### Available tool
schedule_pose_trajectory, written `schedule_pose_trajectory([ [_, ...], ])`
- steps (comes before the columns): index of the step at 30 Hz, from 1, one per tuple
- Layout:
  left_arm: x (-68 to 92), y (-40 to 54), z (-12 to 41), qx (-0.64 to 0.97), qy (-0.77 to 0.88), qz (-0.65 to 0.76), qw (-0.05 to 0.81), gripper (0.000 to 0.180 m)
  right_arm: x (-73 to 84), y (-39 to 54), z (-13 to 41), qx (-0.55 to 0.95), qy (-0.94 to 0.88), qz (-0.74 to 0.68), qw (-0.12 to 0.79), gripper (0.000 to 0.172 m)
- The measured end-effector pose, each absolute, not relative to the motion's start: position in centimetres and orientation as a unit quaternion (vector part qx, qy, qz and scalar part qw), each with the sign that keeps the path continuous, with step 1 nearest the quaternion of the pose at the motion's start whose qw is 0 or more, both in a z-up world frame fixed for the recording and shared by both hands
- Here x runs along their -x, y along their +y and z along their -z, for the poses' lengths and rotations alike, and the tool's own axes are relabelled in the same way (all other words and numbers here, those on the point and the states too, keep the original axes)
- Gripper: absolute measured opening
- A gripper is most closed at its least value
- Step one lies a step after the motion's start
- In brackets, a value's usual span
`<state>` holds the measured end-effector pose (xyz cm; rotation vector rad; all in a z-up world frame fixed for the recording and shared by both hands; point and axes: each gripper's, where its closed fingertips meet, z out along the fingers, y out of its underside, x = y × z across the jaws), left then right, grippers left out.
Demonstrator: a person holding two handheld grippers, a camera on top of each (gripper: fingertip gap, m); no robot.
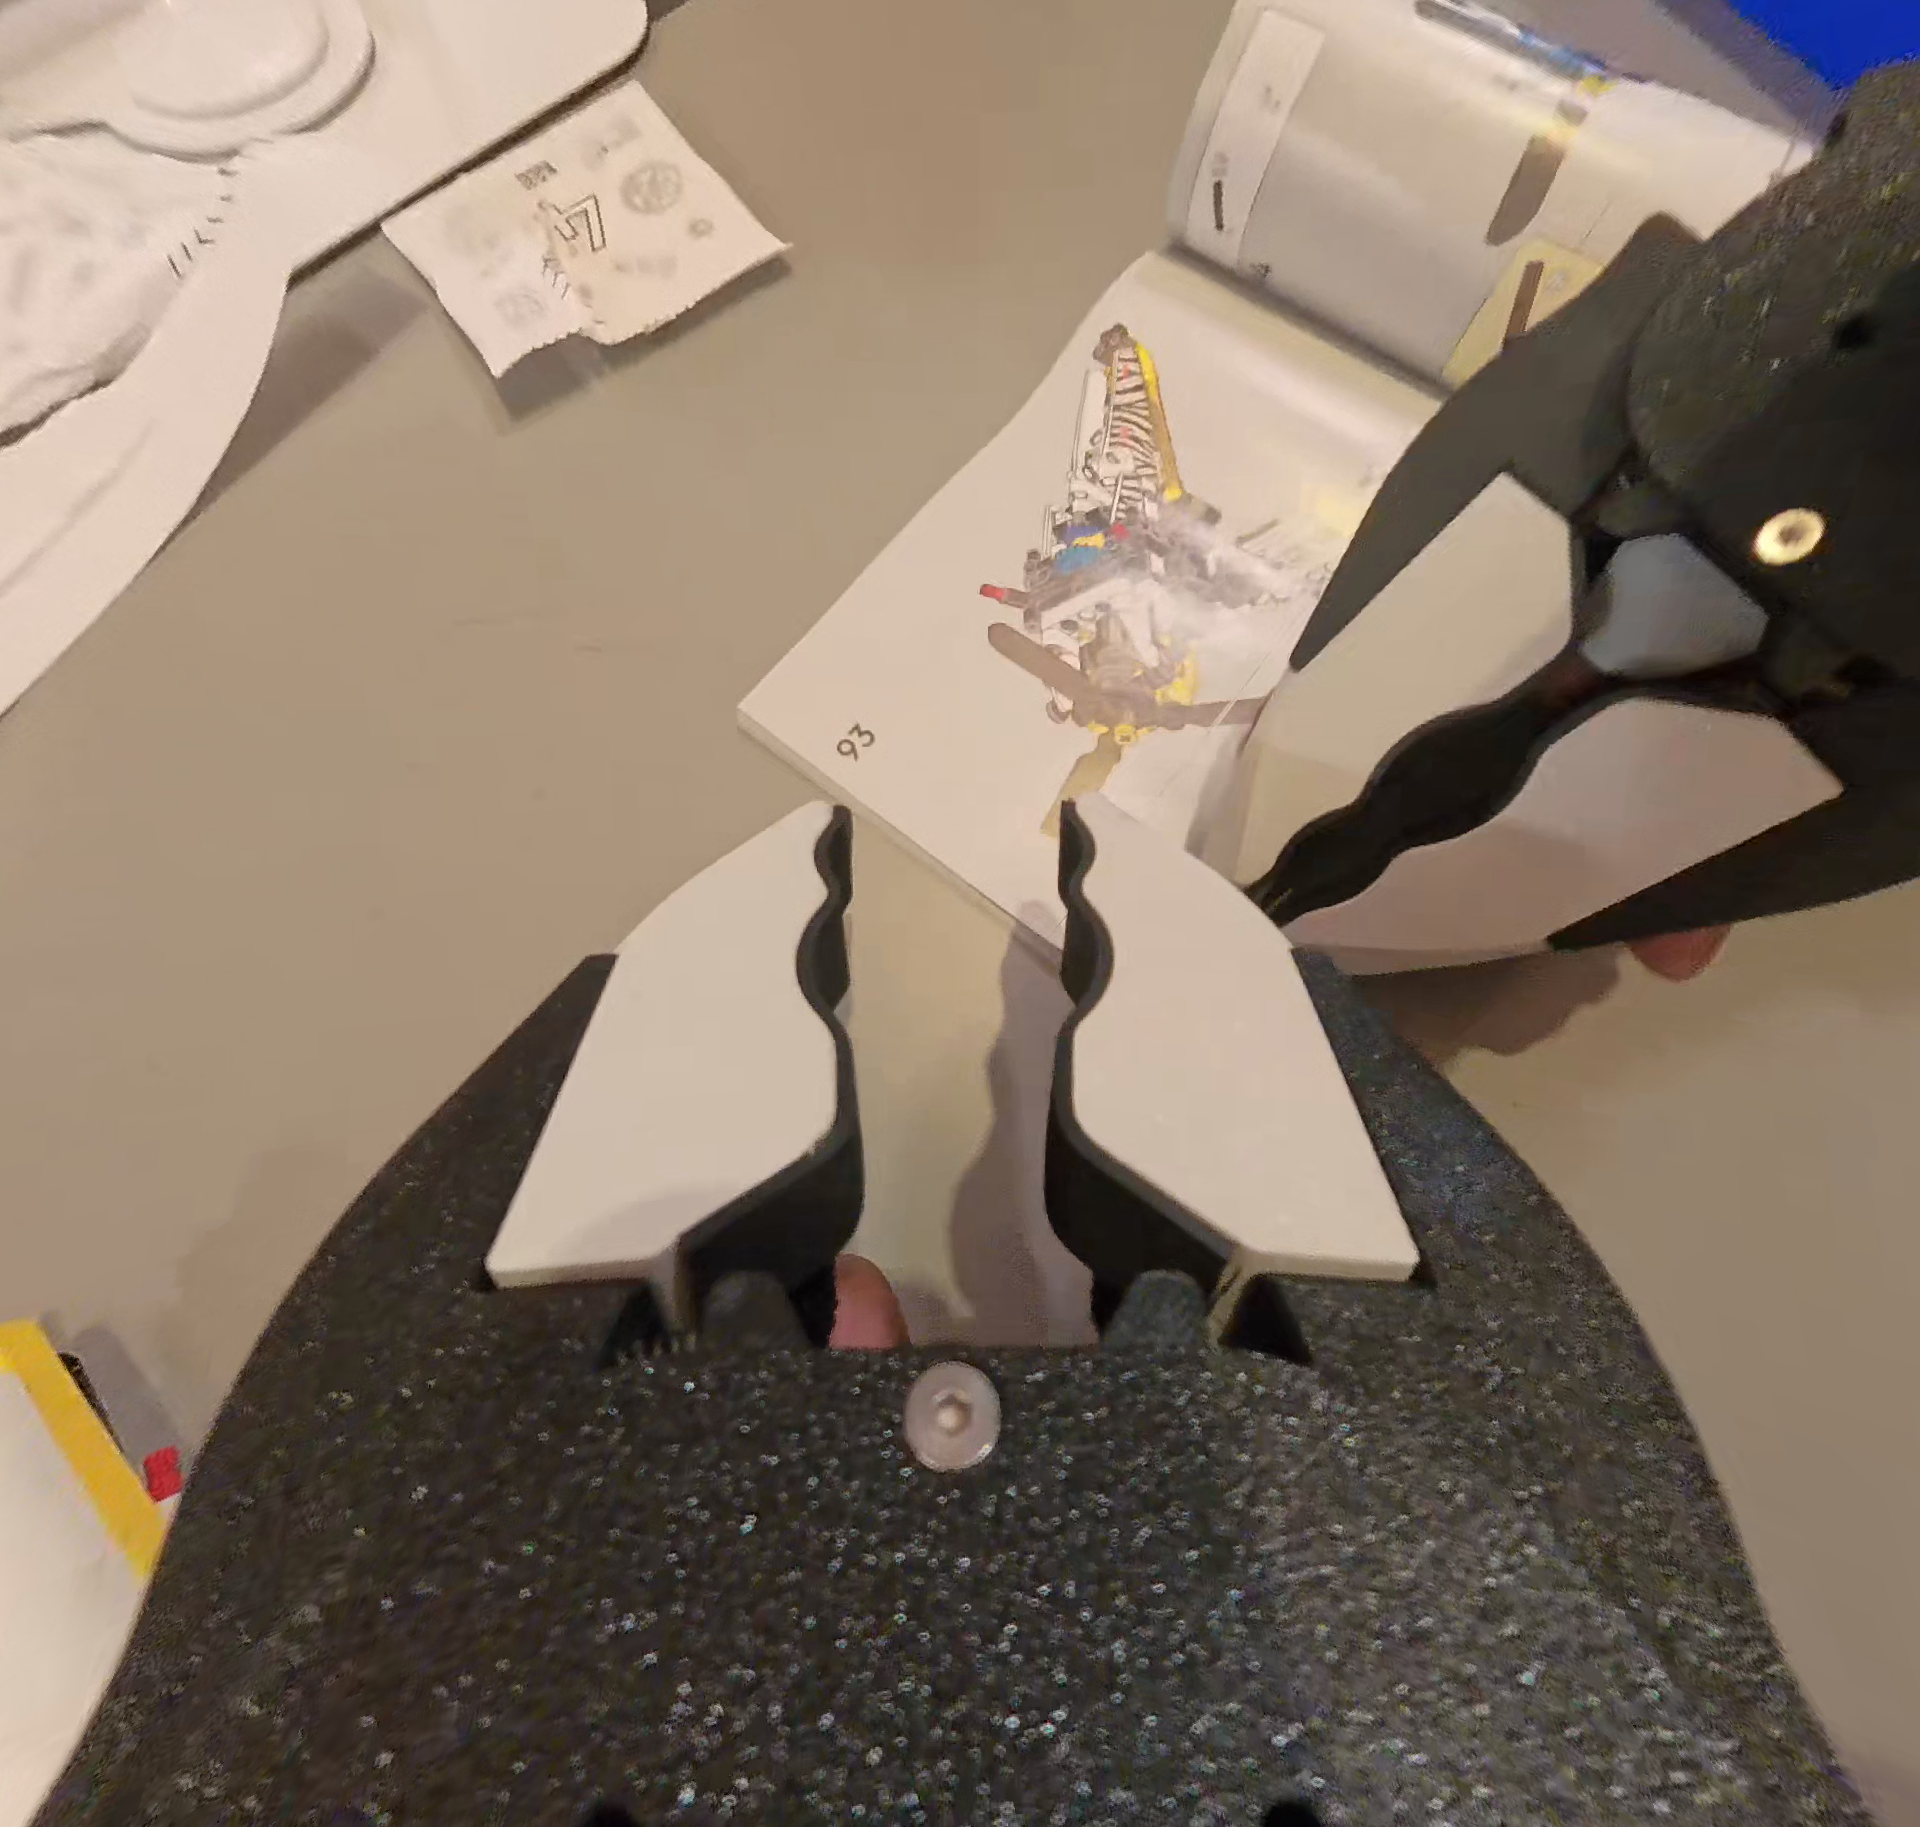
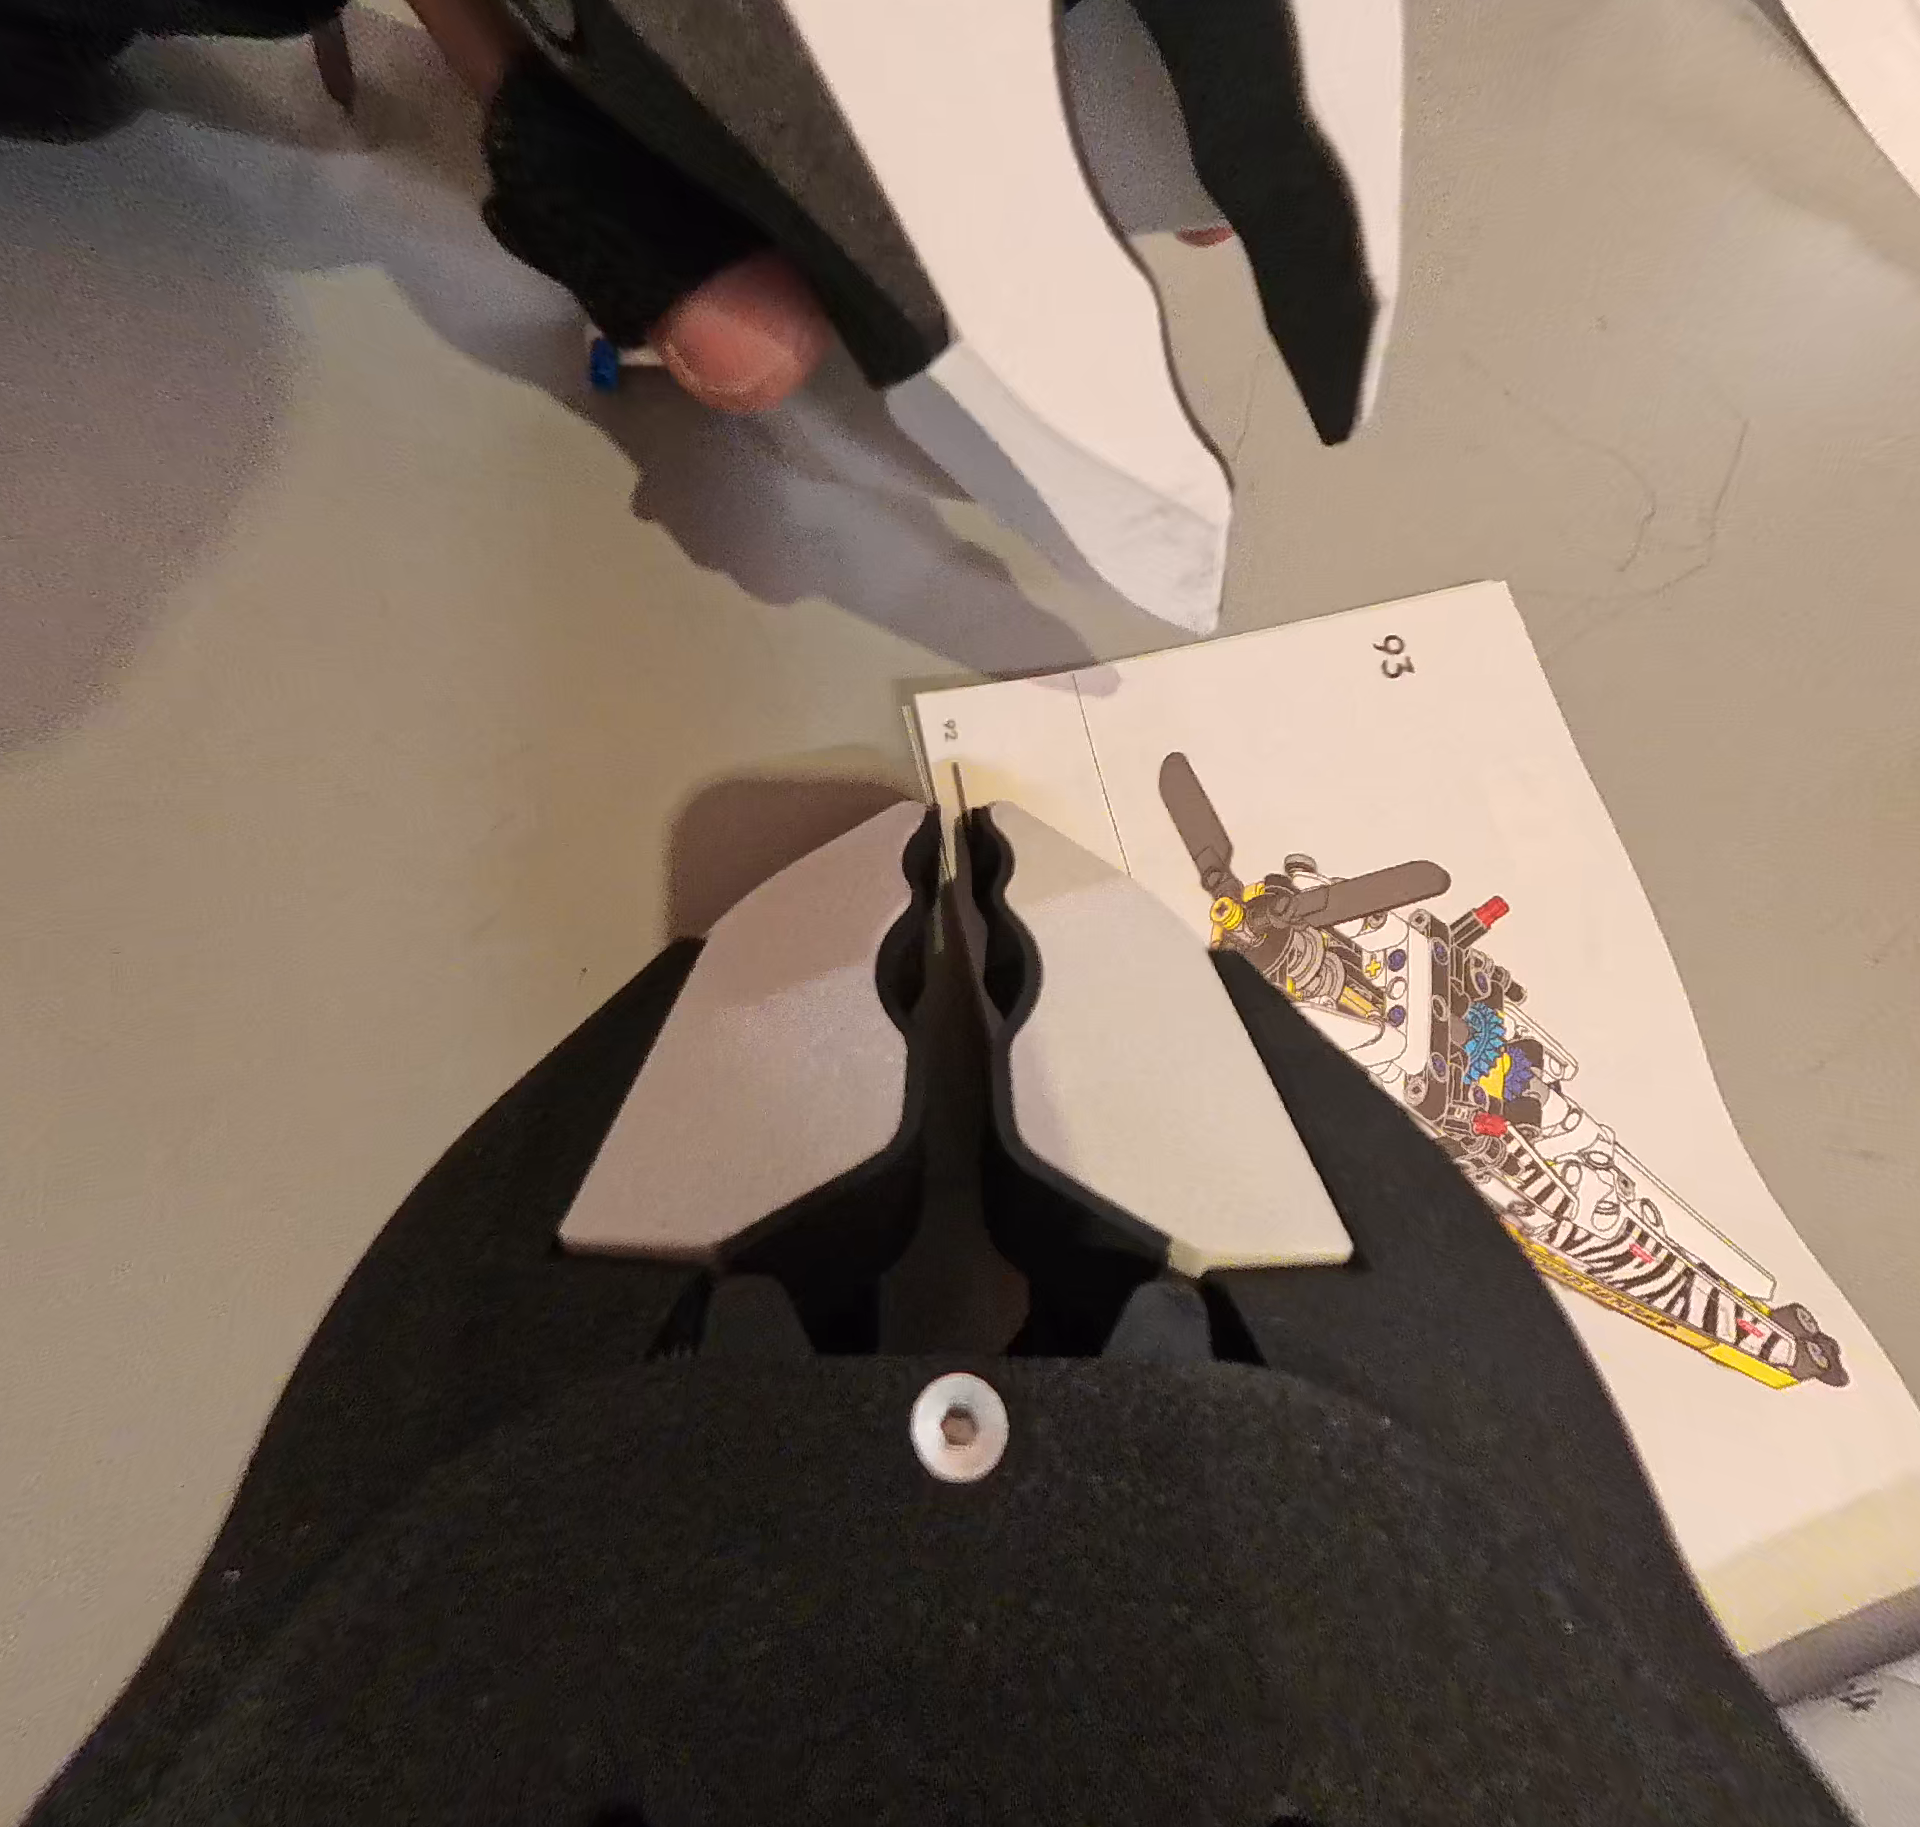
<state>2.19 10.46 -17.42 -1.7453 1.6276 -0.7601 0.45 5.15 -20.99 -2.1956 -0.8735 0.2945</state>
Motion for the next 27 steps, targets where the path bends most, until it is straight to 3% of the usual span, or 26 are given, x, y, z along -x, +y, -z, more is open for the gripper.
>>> schedule_pose_trajectory([
  [8, -1.5, 11.1, 17.6, 0.632, 0.639, 0.256, 0.356, 0.04, -0.9, 5.4, 20.4, 0.852, -0.325, -0.101, 0.398, 0.005],
  [27, -0.6, 8.7, 19.9, 0.568, 0.724, 0.229, 0.319, 0.04, -1.8, 5.9, 19.6, 0.855, -0.274, -0.125, 0.422, 0.001],
])
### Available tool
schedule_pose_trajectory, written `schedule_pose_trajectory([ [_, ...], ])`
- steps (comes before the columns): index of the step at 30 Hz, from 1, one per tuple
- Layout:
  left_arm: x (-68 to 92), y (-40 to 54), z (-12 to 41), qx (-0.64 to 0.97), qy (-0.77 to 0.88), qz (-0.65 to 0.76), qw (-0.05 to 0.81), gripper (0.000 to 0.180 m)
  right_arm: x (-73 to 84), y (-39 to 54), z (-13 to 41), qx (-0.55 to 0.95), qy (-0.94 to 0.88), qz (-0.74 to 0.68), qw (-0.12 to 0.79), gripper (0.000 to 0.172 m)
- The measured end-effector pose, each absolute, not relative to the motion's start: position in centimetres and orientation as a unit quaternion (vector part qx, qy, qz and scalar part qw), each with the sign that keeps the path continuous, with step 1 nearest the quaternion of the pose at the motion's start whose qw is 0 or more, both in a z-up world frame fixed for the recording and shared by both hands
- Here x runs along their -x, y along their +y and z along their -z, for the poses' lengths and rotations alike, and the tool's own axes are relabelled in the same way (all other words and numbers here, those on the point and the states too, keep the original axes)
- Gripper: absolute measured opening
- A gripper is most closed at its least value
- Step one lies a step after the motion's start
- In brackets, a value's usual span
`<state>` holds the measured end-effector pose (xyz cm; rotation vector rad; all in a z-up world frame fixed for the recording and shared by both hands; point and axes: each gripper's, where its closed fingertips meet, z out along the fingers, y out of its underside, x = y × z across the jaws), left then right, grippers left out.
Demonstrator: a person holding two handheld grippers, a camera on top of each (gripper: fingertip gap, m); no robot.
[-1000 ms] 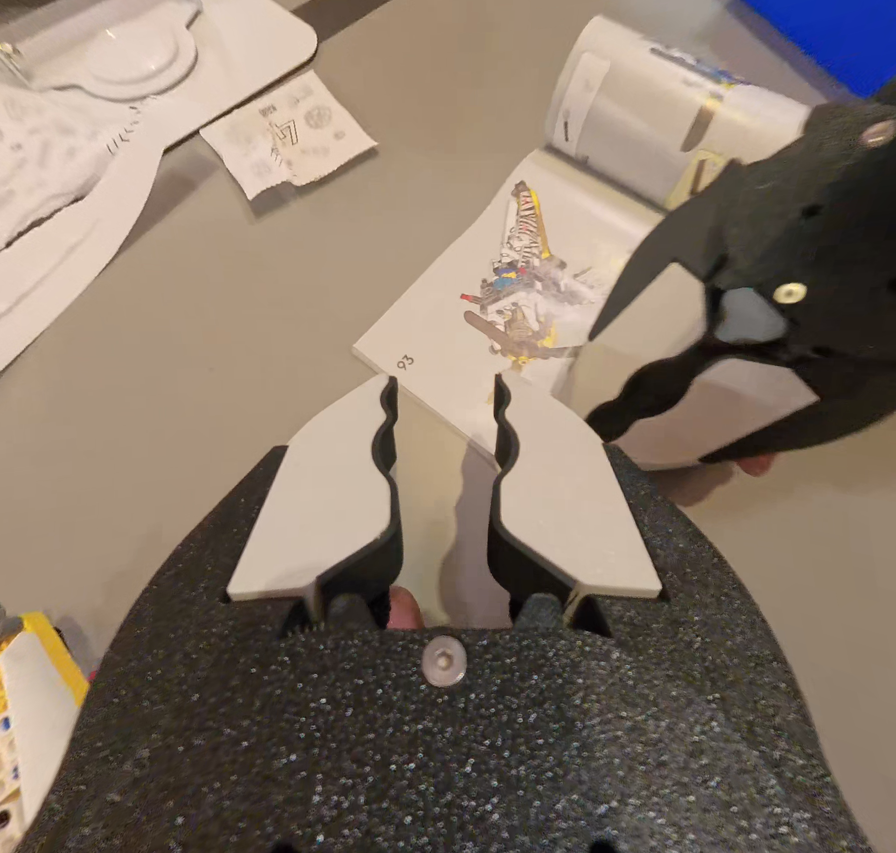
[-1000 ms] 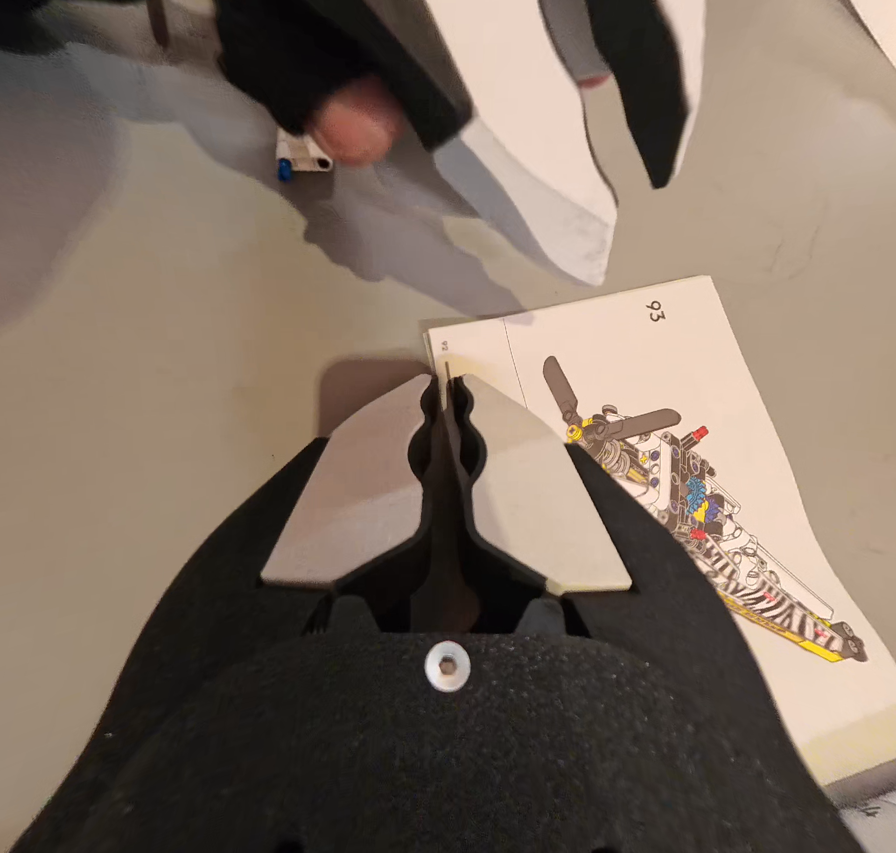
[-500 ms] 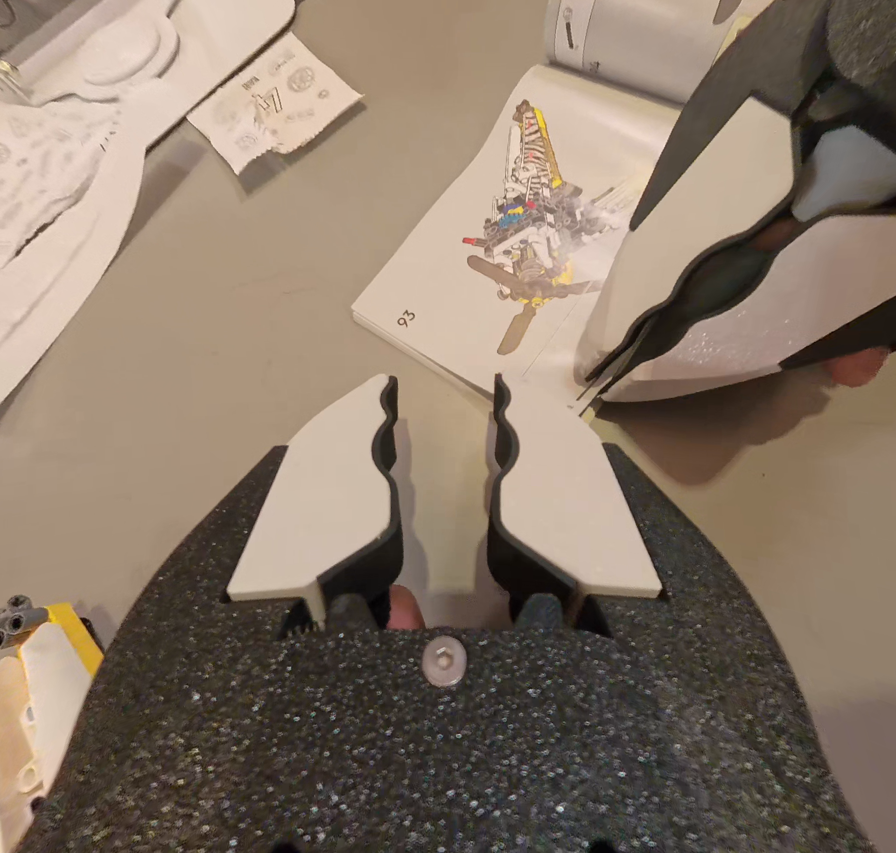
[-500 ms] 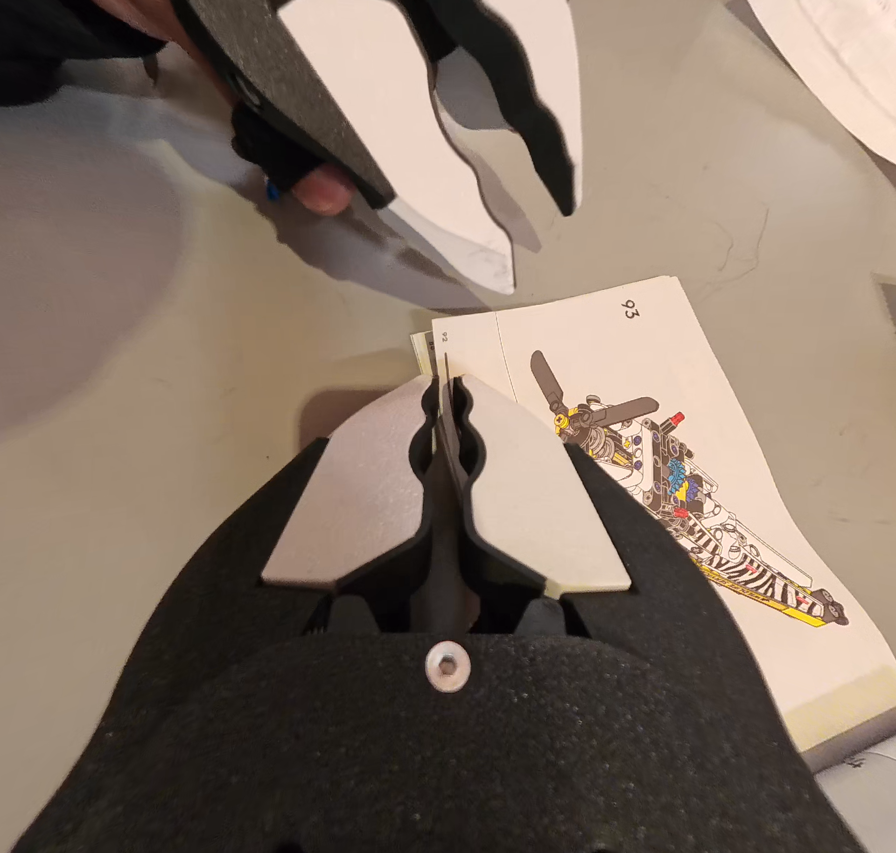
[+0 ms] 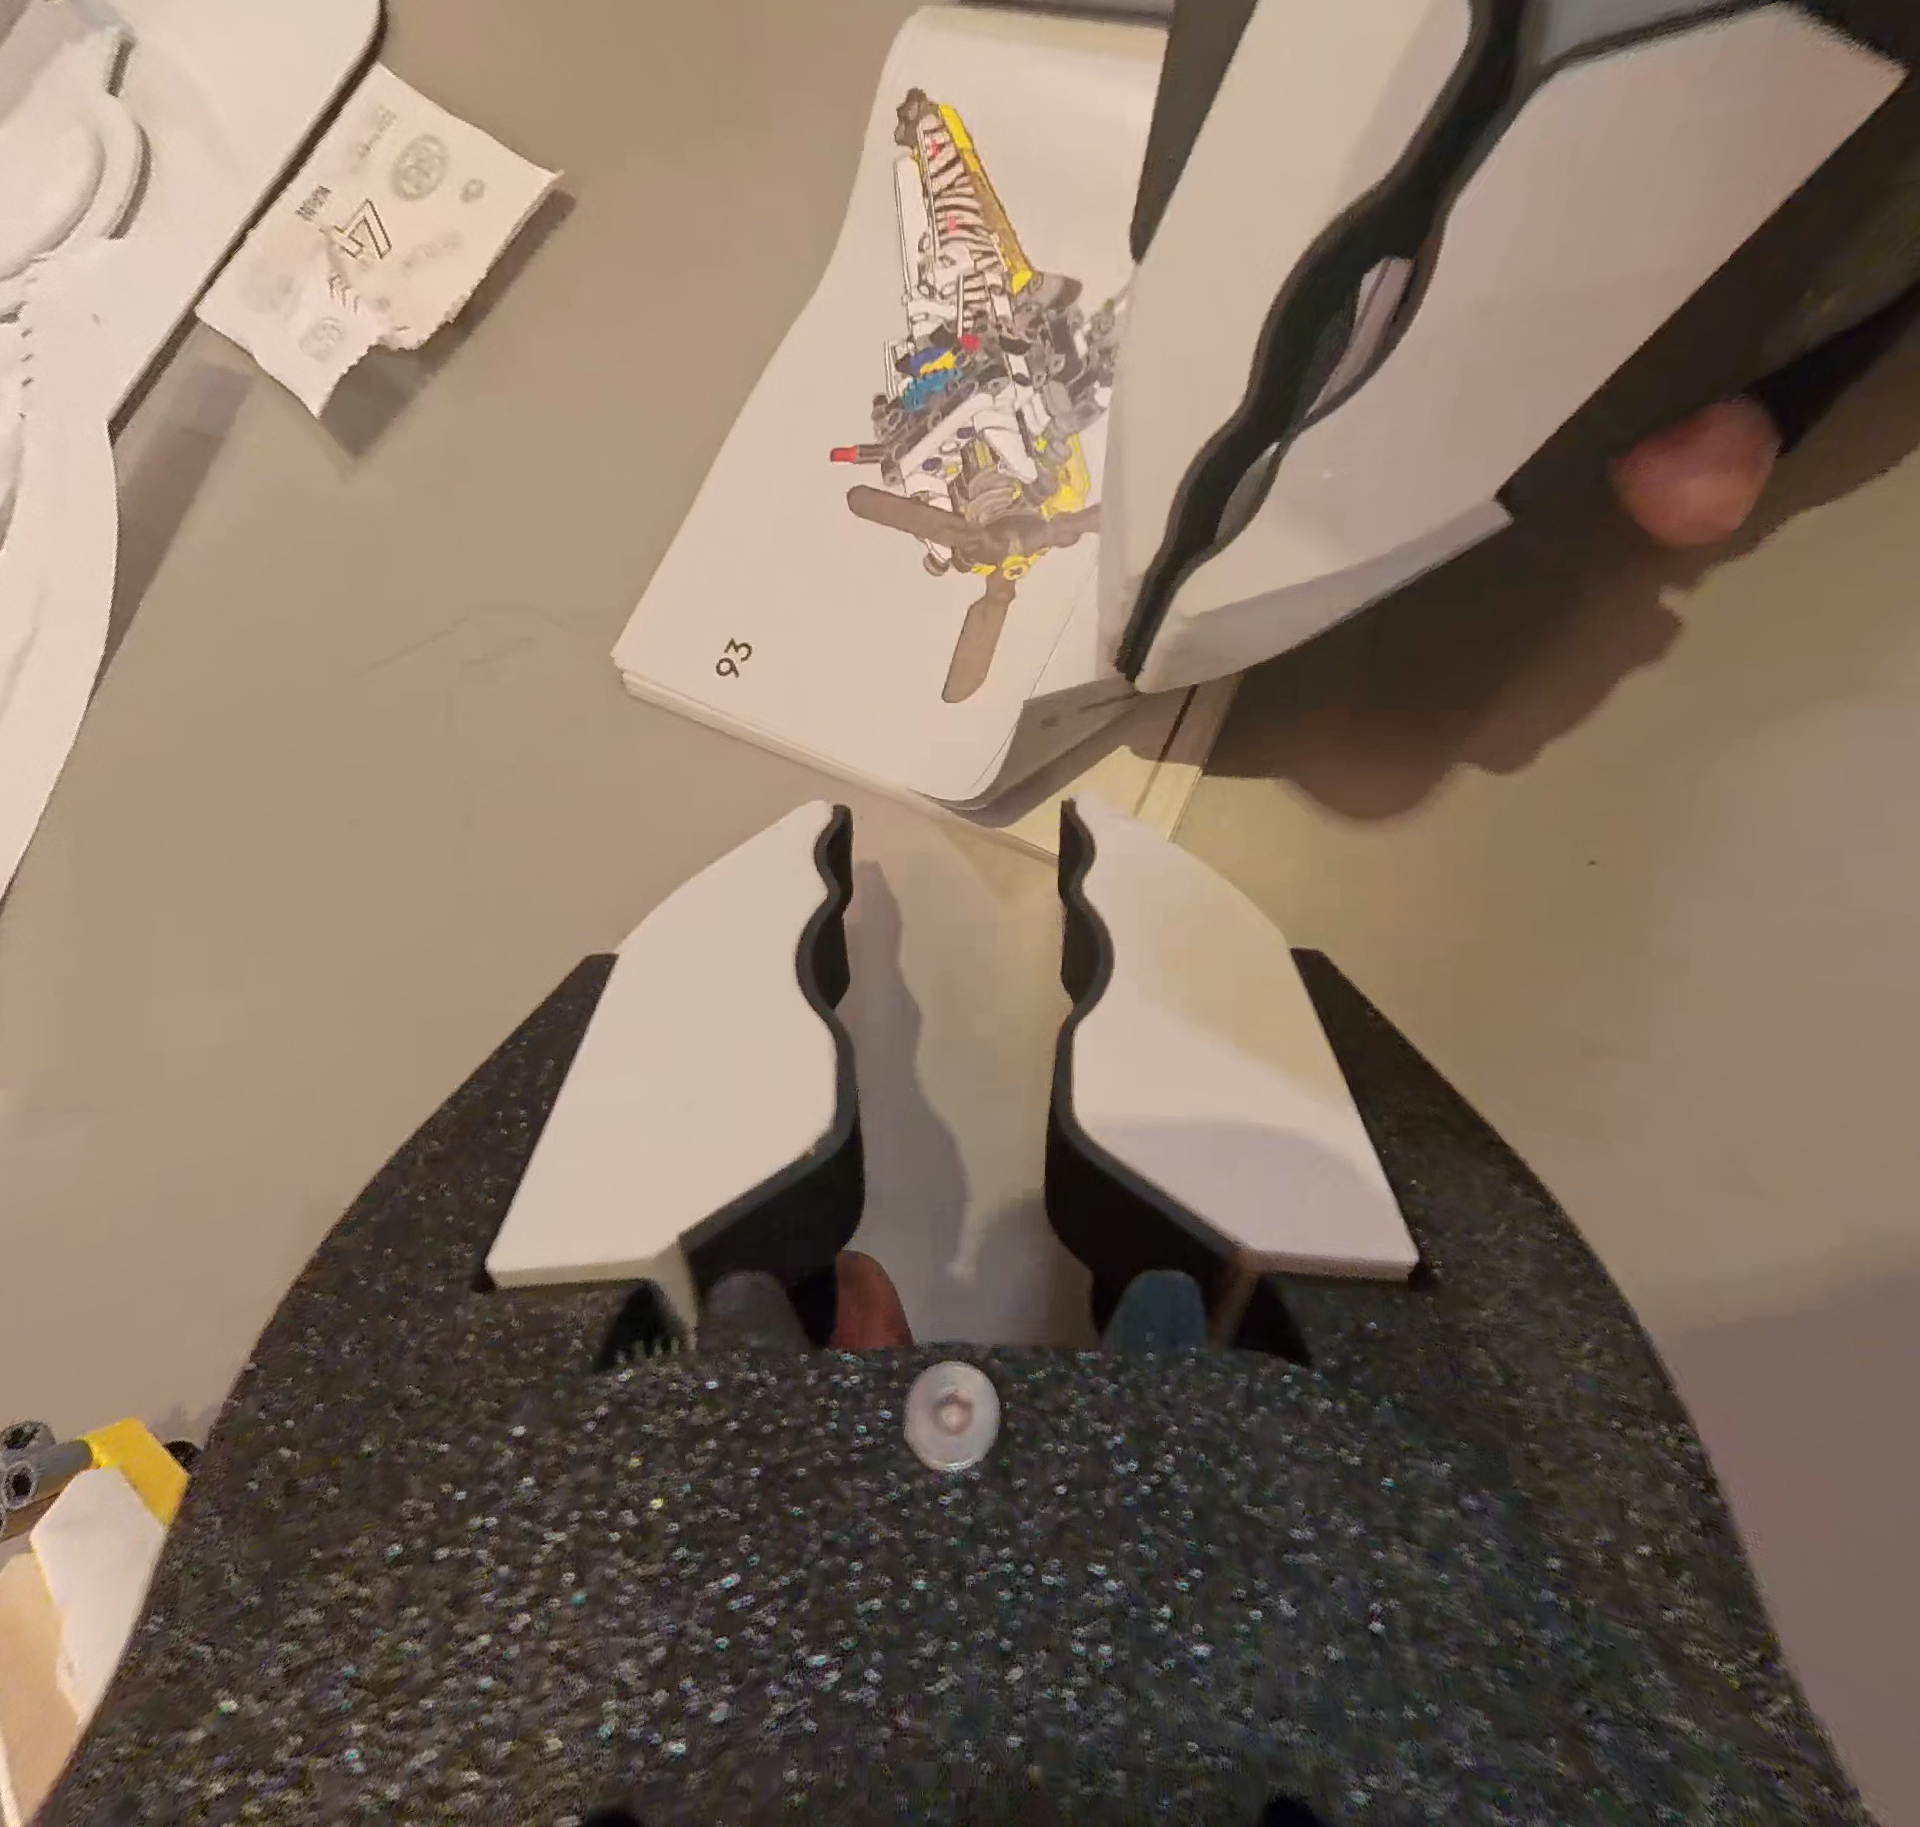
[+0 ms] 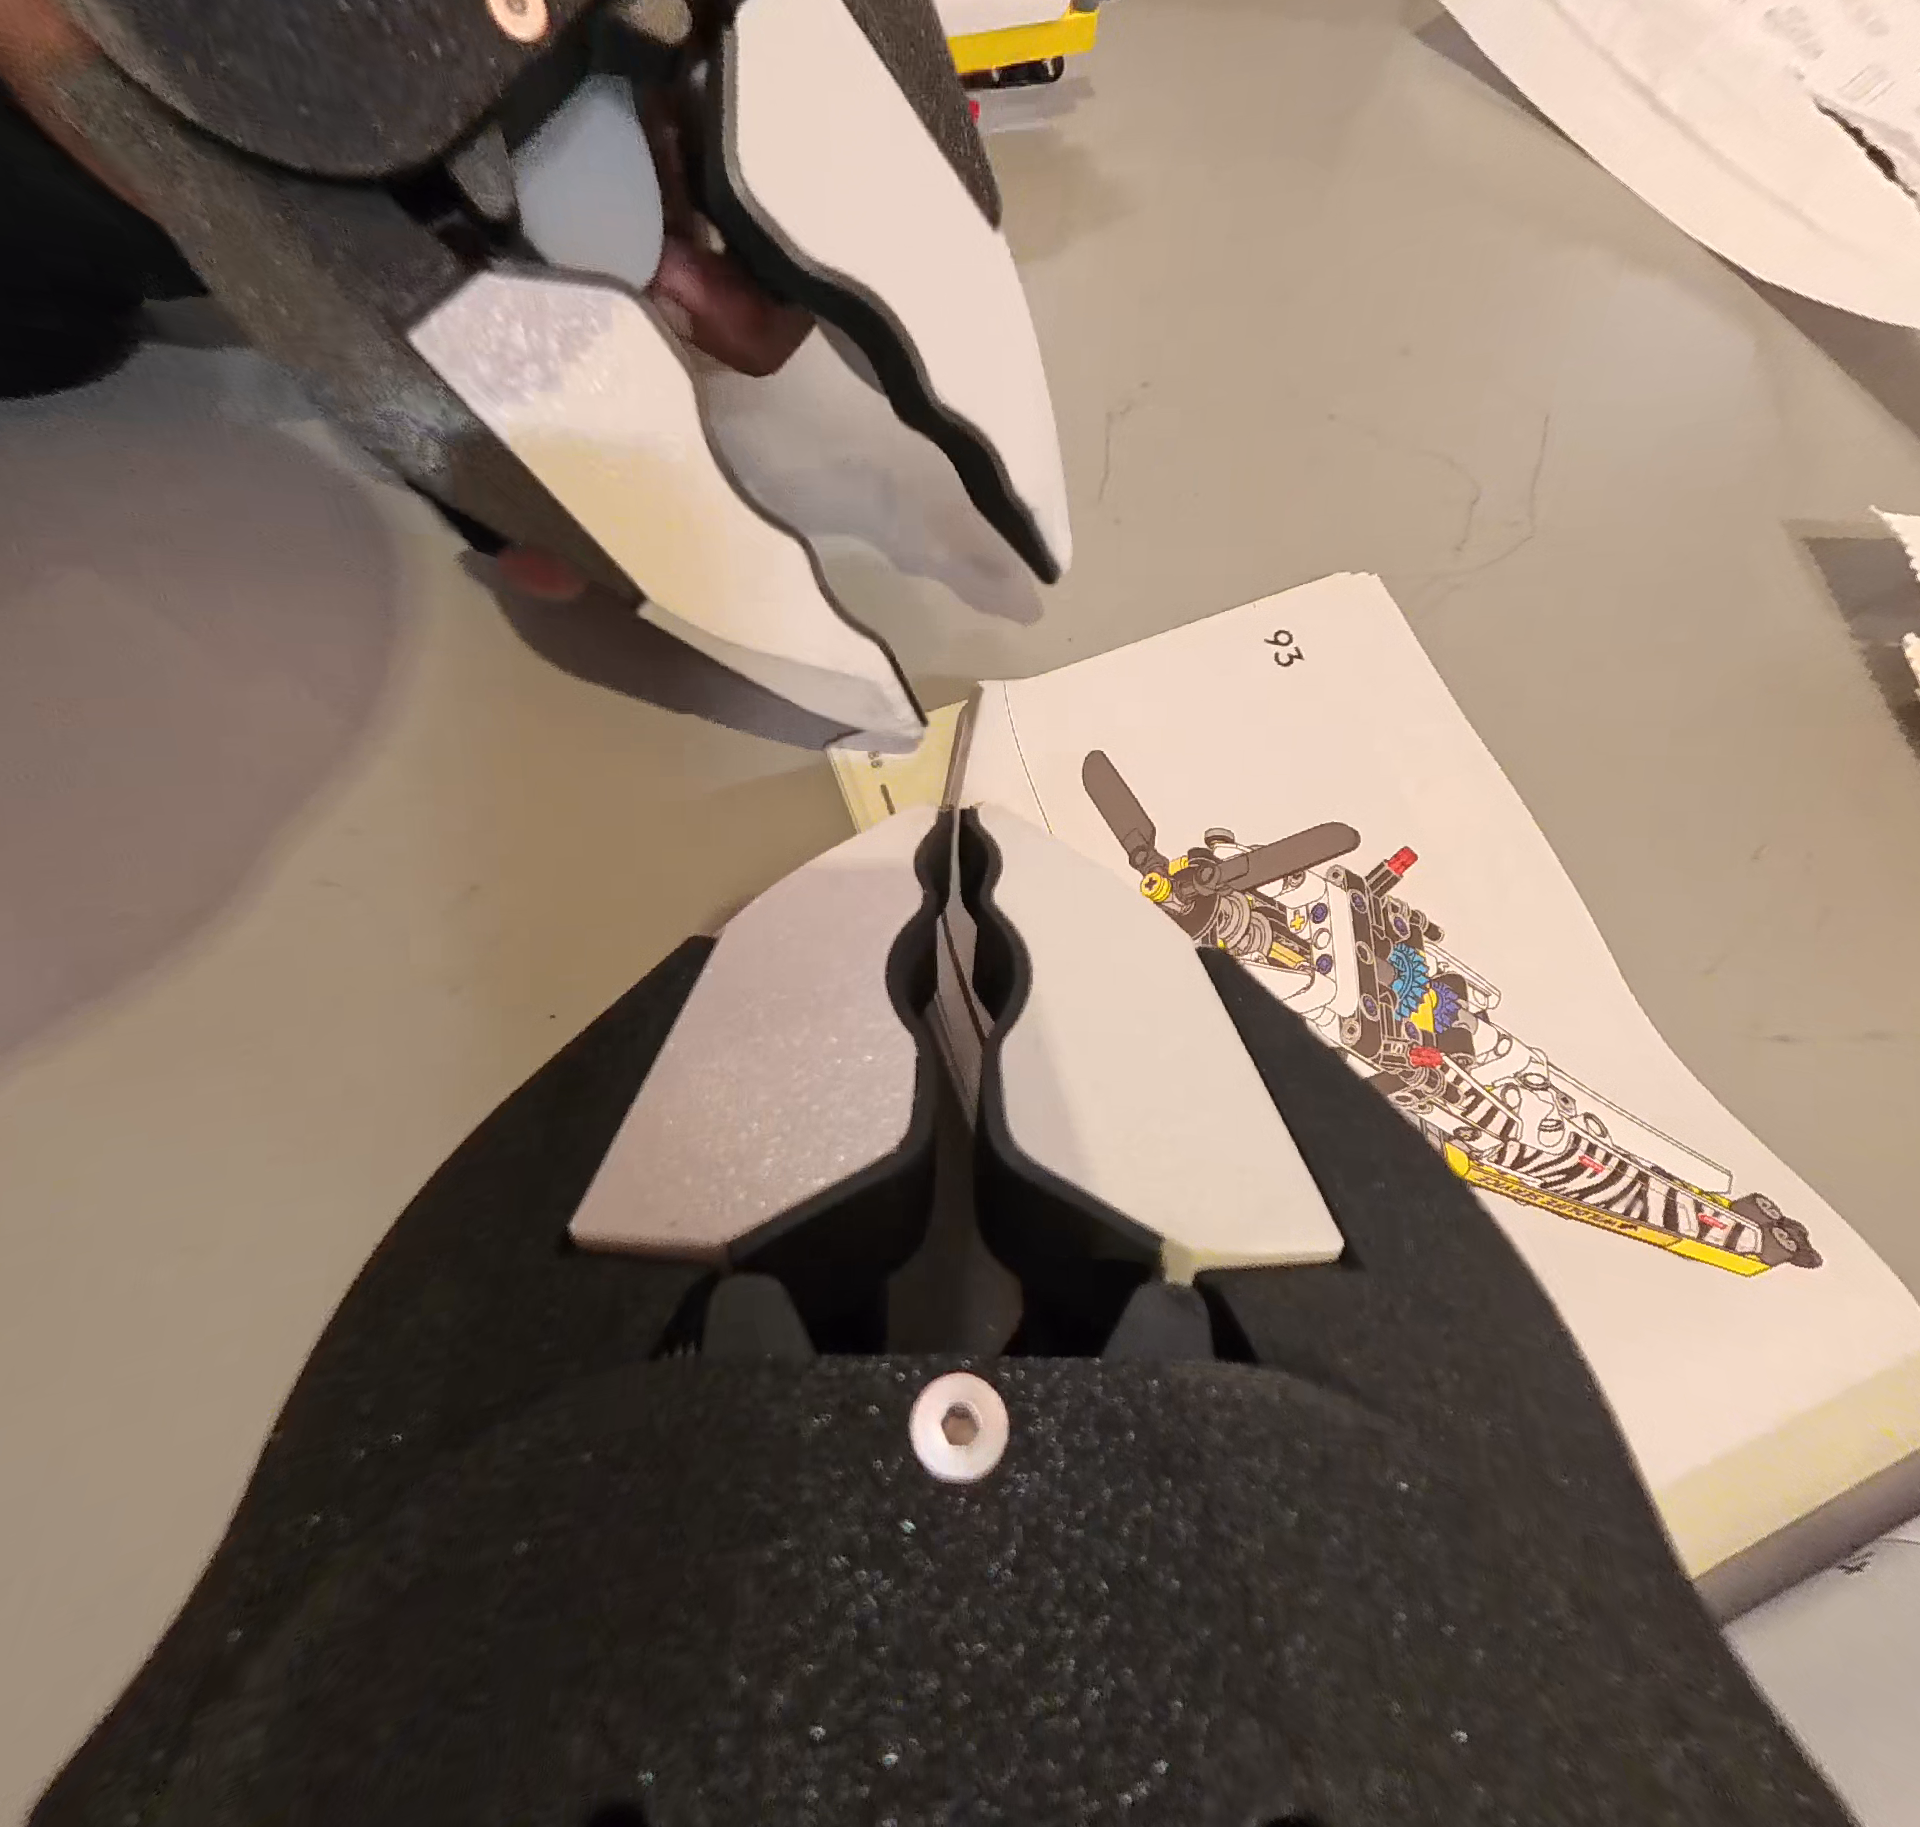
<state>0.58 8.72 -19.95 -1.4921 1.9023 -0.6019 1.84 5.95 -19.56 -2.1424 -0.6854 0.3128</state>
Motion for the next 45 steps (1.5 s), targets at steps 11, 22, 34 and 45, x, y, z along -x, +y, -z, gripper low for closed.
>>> schedule_pose_trajectory([
  [11, -1.0, 9.5, 20.6, 0.58, 0.713, 0.208, 0.335, 0.04, -1.5, 5.6, 19.8, 0.854, -0.29, -0.127, 0.413, 0.011],
  [22, -1.1, 9.4, 20.2, 0.581, 0.706, 0.221, 0.339, 0.04, -0.8, 5.9, 18.9, 0.841, -0.288, -0.135, 0.437, 0.016],
  [34, -1.2, 9.1, 20.4, 0.578, 0.711, 0.219, 0.335, 0.04, -0.8, 6.3, 18.8, 0.843, -0.267, -0.146, 0.444, 0.016],
  [45, -1.0, 9.2, 20.6, 0.582, 0.712, 0.216, 0.329, 0.04, -1.3, 6.4, 18.8, 0.849, -0.247, -0.156, 0.442, 0.014],
])
